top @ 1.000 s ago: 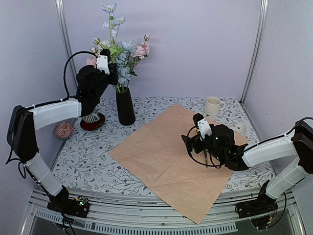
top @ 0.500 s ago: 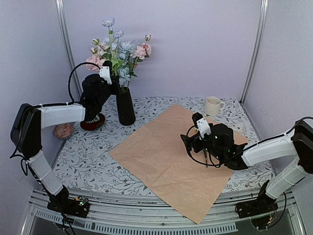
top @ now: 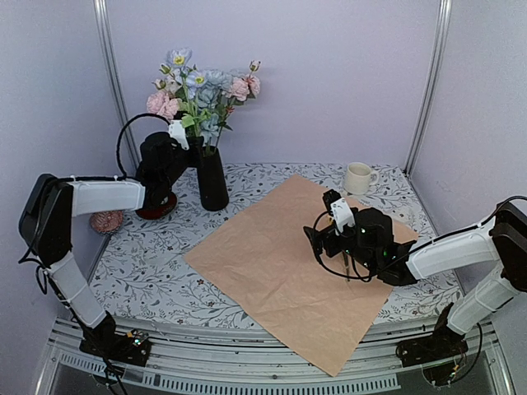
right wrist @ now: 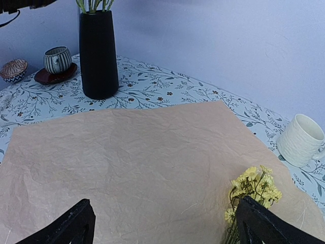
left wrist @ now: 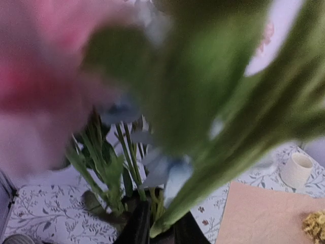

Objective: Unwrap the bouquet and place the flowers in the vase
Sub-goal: Place the fake flower in the vase.

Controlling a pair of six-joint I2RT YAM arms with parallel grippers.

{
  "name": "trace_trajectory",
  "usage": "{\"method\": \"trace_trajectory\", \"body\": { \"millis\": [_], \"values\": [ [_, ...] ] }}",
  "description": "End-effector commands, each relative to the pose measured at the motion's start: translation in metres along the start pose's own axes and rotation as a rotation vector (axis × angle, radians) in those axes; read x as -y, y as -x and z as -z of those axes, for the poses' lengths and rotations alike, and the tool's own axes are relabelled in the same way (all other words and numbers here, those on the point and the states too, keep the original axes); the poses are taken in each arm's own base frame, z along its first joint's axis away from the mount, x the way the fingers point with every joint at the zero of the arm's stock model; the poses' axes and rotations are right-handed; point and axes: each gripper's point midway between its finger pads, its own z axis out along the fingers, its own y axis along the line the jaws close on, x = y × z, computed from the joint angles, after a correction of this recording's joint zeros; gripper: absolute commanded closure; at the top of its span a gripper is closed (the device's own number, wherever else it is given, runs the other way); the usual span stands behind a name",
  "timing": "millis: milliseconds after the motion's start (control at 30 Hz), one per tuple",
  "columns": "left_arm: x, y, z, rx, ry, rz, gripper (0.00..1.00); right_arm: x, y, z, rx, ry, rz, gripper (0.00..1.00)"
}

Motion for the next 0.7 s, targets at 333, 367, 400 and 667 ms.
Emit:
{"method": "trace_trajectory", "body": {
  "millis": [333,367,400,667],
  "values": [
    [0.007,-0.044,0.024,-0.119,-0.083,0.035,0.60,-0.002,0.006,-0.003,0.004,0.010,-0.008,0.01],
    [0.008,-0.045,0.024,-0.121,-0.088,0.035,0.60,-0.003,0.006,-0.003,0.003,0.012,-0.008,0.01],
    [0.008,-0.045,0.025,-0.124,-0.092,0.037,0.59,-0.003,0.006,-0.003,0.003,0.015,-0.007,0.01],
    [0.008,-0.026,0.039,-0.079,-0.098,0.049,0.56,-0.003,0.006,-0.003,0.002,0.014,-0.006,0.01]
  ]
}}
